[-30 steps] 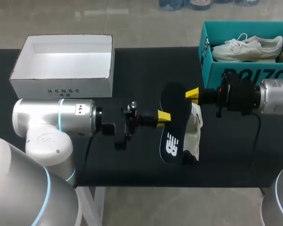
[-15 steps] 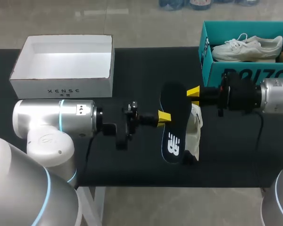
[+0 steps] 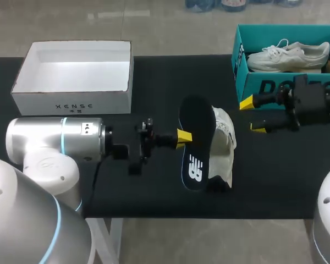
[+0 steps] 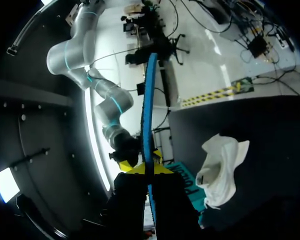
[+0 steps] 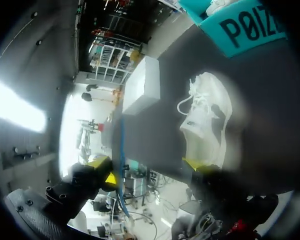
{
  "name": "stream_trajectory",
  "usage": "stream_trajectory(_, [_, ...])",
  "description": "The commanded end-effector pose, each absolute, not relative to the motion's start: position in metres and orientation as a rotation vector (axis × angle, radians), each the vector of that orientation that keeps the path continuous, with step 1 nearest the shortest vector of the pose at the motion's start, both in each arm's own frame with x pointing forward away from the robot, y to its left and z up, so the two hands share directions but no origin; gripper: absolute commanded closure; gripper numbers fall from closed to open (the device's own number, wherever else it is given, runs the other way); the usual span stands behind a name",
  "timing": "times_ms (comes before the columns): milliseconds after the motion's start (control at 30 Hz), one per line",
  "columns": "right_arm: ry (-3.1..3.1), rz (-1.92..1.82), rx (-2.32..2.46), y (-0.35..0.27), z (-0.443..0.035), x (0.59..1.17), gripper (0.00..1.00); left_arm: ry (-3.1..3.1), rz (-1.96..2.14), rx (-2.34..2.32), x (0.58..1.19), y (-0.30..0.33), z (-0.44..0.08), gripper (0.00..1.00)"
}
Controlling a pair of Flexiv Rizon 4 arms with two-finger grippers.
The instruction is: Take the shoe out of the shoebox, open the shoe tongue, remove and reinsert the insole, then place the shoe into the shoebox
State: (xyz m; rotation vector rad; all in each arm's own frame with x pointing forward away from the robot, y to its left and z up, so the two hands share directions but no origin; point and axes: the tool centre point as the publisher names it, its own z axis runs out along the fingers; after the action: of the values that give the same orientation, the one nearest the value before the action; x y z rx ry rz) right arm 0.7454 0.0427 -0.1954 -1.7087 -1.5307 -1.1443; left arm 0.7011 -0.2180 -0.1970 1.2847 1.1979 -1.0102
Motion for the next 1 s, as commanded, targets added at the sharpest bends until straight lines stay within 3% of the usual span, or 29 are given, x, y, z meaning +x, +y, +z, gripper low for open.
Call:
stream_trajectory(33, [-2.020, -0.819, -1.981, 0.002, -0.173, 0.721, 0.00, 1.200, -1.018, 1.282, 0.699, -0.210, -0.196, 1.00])
stream_trajectory(400, [-2.020, -0.819, -1.981, 0.002, -0.173, 0.721, 0.00, 1.261, -1.054, 1.209, 0.698, -0.192, -0.189, 1.00])
stream_trajectory(567, [-2.500, -0.656, -1.944, 0.005, -0.158, 0.716, 0.00, 1.284, -1.057, 1.187, 0.698, -0.187, -0.186, 1.00])
stream_trajectory(800, [-2.754, -0.593, -1.786, -0.020, -0.191, 0.683, 0.00, 1.288, -1.063, 1.193, 0.697, -0.187, -0.181, 1.00])
stream_trajectory(1000, [-2.728, -0.761, -1.660, -0.049, -0.217, 0.662, 0.00, 1.285, -1.071, 1.193, 0.697, -0.187, -0.179, 1.00])
